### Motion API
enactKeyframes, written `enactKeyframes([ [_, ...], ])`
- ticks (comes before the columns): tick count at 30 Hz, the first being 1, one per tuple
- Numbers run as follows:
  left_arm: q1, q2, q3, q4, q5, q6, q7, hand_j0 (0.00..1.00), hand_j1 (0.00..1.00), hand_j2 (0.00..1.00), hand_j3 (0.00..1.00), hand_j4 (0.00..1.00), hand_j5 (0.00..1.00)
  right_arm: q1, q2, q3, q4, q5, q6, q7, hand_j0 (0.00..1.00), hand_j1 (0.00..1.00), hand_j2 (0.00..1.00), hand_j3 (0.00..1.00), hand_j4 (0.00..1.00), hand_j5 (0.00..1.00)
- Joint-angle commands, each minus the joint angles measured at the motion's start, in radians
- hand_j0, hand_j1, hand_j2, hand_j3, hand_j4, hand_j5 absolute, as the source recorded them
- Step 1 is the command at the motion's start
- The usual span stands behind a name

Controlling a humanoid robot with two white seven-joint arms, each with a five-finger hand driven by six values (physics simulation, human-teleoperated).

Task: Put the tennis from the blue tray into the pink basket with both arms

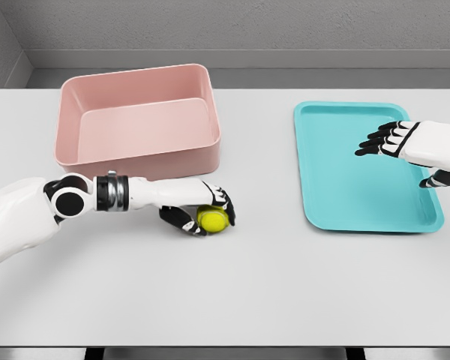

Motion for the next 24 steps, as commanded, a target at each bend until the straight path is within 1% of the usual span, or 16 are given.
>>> enactKeyframes([
  [1, 0.000, 0.001, 0.003, -0.002, 0.008, 0.002, 0.000, 0.57, 0.57, 0.57, 0.57, 0.57, 0.57, 0.000, -0.001, -0.001, 0.000, -0.006, 0.002, 0.000, 1.00, 1.00, 1.00, 1.00, 1.00, 1.00],
  [7, -0.006, 0.001, 0.015, -0.017, 0.009, 0.002, 0.003, 0.57, 0.57, 0.57, 0.57, 0.57, 0.57, 0.000, 0.002, 0.001, 0.003, -0.003, 0.002, 0.001, 1.00, 1.00, 1.00, 1.00, 1.00, 1.00],
  [15, -0.048, 0.002, 0.017, -0.036, 0.009, 0.002, 0.005, 0.57, 0.57, 0.57, 0.57, 0.57, 0.57, 0.000, 0.002, 0.001, 0.011, -0.001, 0.002, 0.001, 1.00, 1.00, 1.00, 1.00, 1.00, 1.00],
  [19, -0.058, 0.004, 0.018, -0.048, 0.009, 0.002, 0.005, 0.57, 0.57, 0.57, 0.57, 0.57, 0.57, 0.000, 0.002, 0.002, 0.011, -0.001, 0.002, 0.001, 1.00, 1.00, 1.00, 1.00, 1.00, 1.00],
  [21, -0.060, 0.004, 0.018, -0.052, 0.009, 0.002, 0.005, 0.55, 0.55, 0.55, 0.55, 0.55, 0.55, 0.002, 0.003, 0.002, 0.011, 0.000, 0.002, 0.001, 1.00, 1.00, 1.00, 1.00, 1.00, 1.00],
  [24, -0.071, 0.008, 0.020, -0.063, 0.011, 0.002, 0.006, 0.55, 0.55, 0.55, 0.55, 0.55, 0.55, 0.002, 0.003, 0.006, 0.010, 0.000, 0.002, 0.001, 1.00, 1.00, 1.00, 1.00, 1.00, 1.00],
])
